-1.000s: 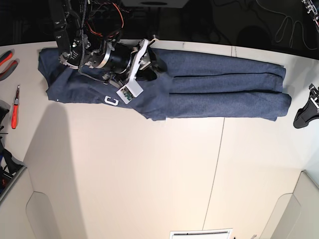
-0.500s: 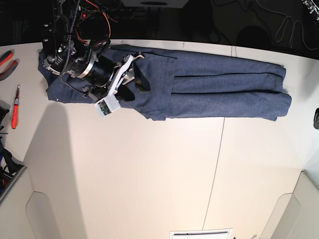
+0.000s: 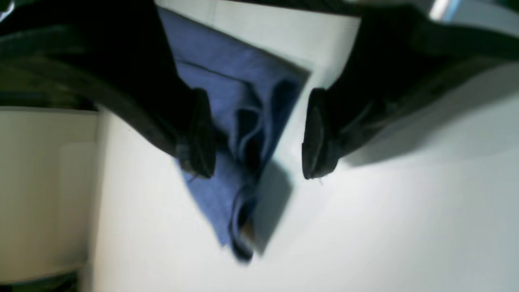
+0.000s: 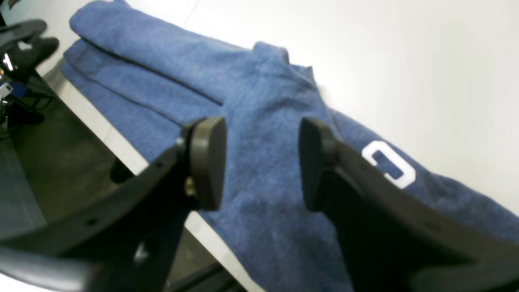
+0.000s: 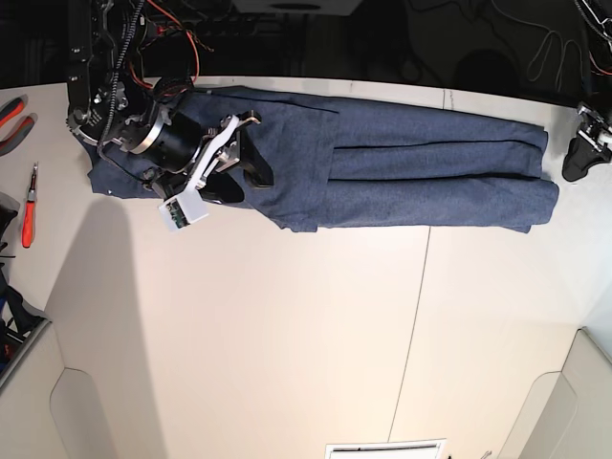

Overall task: Layout the t-shirt on the table in an organized manner, then fold the t-shirt properly
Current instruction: 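Grasp the opposite shirt end with the left gripper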

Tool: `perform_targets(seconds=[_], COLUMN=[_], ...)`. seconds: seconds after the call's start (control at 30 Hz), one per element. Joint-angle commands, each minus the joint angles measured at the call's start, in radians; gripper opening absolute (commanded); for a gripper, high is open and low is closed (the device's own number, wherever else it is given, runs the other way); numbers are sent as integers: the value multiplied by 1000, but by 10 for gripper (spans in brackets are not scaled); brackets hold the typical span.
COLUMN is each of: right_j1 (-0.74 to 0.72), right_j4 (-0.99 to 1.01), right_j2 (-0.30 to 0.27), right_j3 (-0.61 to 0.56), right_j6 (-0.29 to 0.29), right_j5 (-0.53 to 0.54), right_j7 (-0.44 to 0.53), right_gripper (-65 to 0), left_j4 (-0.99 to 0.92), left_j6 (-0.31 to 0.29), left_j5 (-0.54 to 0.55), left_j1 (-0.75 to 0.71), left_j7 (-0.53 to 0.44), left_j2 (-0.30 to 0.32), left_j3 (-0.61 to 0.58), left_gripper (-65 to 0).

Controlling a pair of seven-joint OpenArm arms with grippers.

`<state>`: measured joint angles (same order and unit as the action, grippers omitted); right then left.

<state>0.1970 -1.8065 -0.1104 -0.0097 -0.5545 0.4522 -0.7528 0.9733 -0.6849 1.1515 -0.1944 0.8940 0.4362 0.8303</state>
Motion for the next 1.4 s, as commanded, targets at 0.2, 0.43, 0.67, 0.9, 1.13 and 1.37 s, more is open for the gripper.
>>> perform_targets(seconds=[0.2,0.43,0.67,0.9,1.13,1.37], right_j1=[-5,-5,-5,-5,-5,-10], right_j4=[-19,-19,-19,-19,-19,-19], right_j2=[0,0,0,0,0,0], right_j3=[-1,-1,-1,-1,-1,19], right_j6=[-7,-7,-7,-7,-7,21], right_j5=[15,15,15,15,15,-113], right_j7=[20,21,21,20,20,151], right_gripper=[-362,-362,-362,-362,-362,-362], left_j4=[13,0,0,0,0,20], left_j6=[-13,-13,-13,-13,-13,-13], left_j5=[-159,-200,-105,-115,-50,100], left_j1=[11,21,48,78,77,77], left_j7=[-175,-247,-172,-164,-165,-140], left_j2=[27,23,4,-48,-45,-45], left_j3=[-115,-165,-165,-165,-162,-162], left_gripper=[-269,-268,-268,-268,-553,-650])
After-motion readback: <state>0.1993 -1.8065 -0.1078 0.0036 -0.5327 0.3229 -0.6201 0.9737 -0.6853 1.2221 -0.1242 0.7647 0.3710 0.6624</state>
